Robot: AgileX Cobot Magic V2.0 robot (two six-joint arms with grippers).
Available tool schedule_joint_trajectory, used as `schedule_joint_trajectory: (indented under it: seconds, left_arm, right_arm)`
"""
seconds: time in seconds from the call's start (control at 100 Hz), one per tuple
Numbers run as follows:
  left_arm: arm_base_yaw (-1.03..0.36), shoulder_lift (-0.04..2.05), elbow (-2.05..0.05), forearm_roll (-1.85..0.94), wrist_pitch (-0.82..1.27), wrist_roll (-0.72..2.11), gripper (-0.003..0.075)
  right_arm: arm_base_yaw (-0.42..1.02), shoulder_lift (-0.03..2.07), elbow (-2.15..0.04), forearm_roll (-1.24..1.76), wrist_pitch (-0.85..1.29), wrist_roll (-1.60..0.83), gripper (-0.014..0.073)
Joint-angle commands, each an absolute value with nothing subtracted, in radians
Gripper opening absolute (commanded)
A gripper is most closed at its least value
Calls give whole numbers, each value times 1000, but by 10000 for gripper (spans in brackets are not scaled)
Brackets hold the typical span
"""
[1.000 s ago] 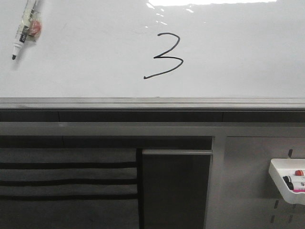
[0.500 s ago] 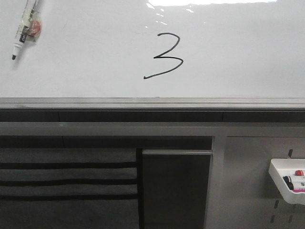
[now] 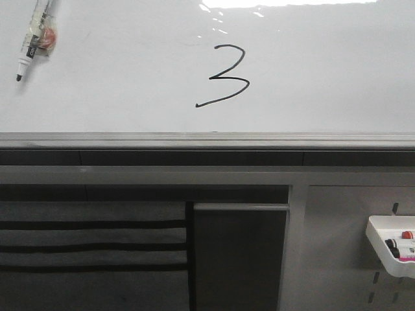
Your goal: Write number 3 on whiteboard
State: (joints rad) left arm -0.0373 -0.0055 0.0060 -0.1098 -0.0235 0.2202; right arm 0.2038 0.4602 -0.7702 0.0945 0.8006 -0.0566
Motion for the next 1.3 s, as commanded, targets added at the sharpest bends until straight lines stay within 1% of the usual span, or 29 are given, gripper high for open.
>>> schedule_joint_trajectory:
  seconds: [0.0,0.08,0.19,0.32,0.53,0.71,1.1,1.14,1.24,1.29]
  left_arm:
    - [-36,-37,9,-109,-104,208,-18]
    - [-36,-37,9,-109,-104,208,-18]
    - [-36,-37,9,-109,-104,208,-18]
    - [-36,-37,9,-109,-104,208,-18]
    - [-36,-37,9,-109,-104,208,-18]
    - [-36,-37,9,-109,-104,208,-18]
    - [-36,-37,9,-109,-104,208,-18]
    - [-36,-37,9,-109,-104,208,-18]
    - [-36,-37,9,-109,-104,208,-18]
    - [-36,-37,9,-109,-104,208,-18]
  right_arm:
    - [198,469,-794,88,729,-59,-74]
    - [198,437,-756,88,687,-59,-74]
    - [145,340,-666,88,601,-59,-74]
    - [89,210,-470,94,422,-59,-74]
    - [89,49,-144,179,86,-59,-74]
    - [89,-30,32,181,-68,-59,-74]
    - [87,-29,37,184,-72,-59,-74]
    - [87,-29,37,184,-78,-31,-74]
    - [87,-29,37,-17,-106,110,-74]
    - [87,-29,37,-47,-112,117,-74]
